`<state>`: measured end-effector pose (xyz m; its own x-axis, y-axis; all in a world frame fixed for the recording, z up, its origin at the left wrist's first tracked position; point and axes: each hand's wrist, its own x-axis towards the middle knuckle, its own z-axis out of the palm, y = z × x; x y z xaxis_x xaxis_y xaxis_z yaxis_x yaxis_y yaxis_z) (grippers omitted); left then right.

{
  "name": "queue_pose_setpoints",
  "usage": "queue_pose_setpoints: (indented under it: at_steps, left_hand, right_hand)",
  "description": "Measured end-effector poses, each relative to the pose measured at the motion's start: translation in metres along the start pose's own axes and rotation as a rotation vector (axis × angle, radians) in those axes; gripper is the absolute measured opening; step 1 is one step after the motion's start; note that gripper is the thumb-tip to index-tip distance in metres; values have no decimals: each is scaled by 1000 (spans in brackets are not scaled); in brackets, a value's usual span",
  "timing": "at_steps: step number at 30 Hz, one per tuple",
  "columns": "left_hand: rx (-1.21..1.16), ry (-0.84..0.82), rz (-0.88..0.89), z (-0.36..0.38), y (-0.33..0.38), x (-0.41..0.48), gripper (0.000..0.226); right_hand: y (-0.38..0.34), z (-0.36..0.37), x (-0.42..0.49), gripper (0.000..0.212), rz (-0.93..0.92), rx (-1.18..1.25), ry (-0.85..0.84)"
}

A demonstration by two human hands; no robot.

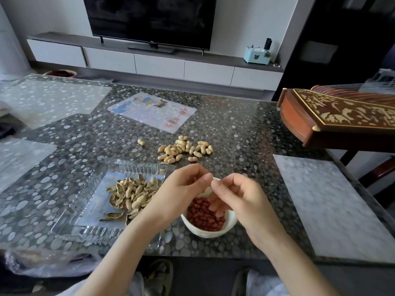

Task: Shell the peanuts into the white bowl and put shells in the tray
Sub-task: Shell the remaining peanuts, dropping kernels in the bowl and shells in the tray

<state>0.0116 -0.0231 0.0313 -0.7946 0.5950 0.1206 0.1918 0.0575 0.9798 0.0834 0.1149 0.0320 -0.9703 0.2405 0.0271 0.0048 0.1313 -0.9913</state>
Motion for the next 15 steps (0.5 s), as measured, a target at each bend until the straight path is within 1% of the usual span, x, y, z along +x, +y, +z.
queue_pose_setpoints:
  at_steps: [2, 4, 6, 9, 12, 15]
  left_hand:
    - [7, -45, 7, 3, -2, 1, 24]
    - [19, -70, 13, 5, -3, 2, 25]
    - [24, -55, 23, 6, -2, 1, 22]
    - [41, -3, 45, 9, -2, 2, 20]
    - [55, 42, 47, 14, -4, 3, 21]
    - [-48, 61, -9, 20, -4, 3, 26]
  right_hand:
    - [1, -6, 0, 44, -1, -151, -48]
    - [2, -7, 0, 42, -72, -280, -90]
    - [4, -7, 0, 37, -145, -341, -99]
    - [5, -3, 1, 31, -188, -329, -77]
    - [5, -1, 3, 30, -227, -340, -36]
    - [4, 1, 3, 30, -251, -285, 5]
